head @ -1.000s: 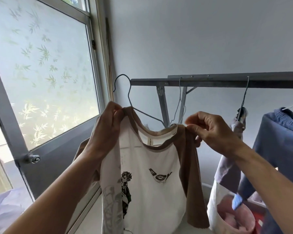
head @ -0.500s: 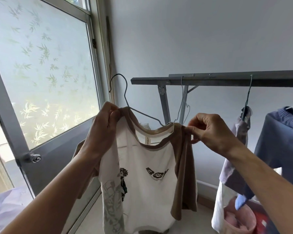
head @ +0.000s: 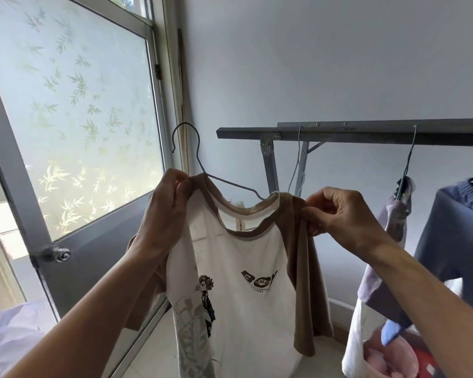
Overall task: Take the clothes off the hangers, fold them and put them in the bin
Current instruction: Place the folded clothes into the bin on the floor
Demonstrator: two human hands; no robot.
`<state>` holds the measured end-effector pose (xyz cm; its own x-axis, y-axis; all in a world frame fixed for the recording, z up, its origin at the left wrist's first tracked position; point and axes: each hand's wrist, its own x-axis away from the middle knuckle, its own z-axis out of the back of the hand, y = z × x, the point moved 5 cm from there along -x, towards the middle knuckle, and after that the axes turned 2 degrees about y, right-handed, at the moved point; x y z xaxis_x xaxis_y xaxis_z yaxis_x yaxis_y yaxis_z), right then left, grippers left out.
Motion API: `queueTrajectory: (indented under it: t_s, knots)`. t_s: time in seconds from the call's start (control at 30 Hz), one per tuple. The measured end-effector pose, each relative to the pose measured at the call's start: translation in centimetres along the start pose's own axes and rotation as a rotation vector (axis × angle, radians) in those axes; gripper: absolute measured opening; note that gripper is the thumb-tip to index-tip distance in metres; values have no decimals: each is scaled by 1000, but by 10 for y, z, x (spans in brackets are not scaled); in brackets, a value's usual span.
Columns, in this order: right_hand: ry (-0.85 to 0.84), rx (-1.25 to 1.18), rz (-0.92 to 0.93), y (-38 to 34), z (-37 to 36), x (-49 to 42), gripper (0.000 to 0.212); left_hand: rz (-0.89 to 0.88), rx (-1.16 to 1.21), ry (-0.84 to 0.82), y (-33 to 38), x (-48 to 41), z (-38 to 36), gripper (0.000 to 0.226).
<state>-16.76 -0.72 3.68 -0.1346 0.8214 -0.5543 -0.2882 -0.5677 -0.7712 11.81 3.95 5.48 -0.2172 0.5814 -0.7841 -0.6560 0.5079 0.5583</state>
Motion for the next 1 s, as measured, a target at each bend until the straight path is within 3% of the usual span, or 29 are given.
queueTrajectory:
  t_s: [0.23, 0.33, 0.37, 0.43, 0.5, 0.57, 0.63, 0.73, 1.0]
  knots:
    - [112, 363, -48, 16, 15, -6, 16, 44, 3, 71, -7, -5, 13, 13]
    - [-147, 566, -247, 28, 5, 0, 20, 61, 25, 61, -6, -3, 7, 16]
    - [-182, 580, -269, 31, 1, 1, 21, 67, 32, 43, -5, -1, 3, 17]
    - [-16, 478, -187, 23, 4, -1, 25, 75, 31, 4, -5, 3, -5, 17]
    - [91, 140, -100, 9, 6, -2, 23, 69, 43, -50, -4, 7, -13, 17]
    - [-115, 5, -91, -1, -7, 2, 35, 68, 54, -103, -3, 12, -23, 17]
    - [-260, 136, -1, -5, -20, 9, 35, 73, 51, -132, -2, 17, -31, 17]
    - [-184, 210, 90, -4, -17, 11, 17, 98, 17, -157, -8, 21, -39, 17]
    - [-112, 492, 10, -13, 32, 15, 17, 371, 163, -131, -47, 24, -40, 21]
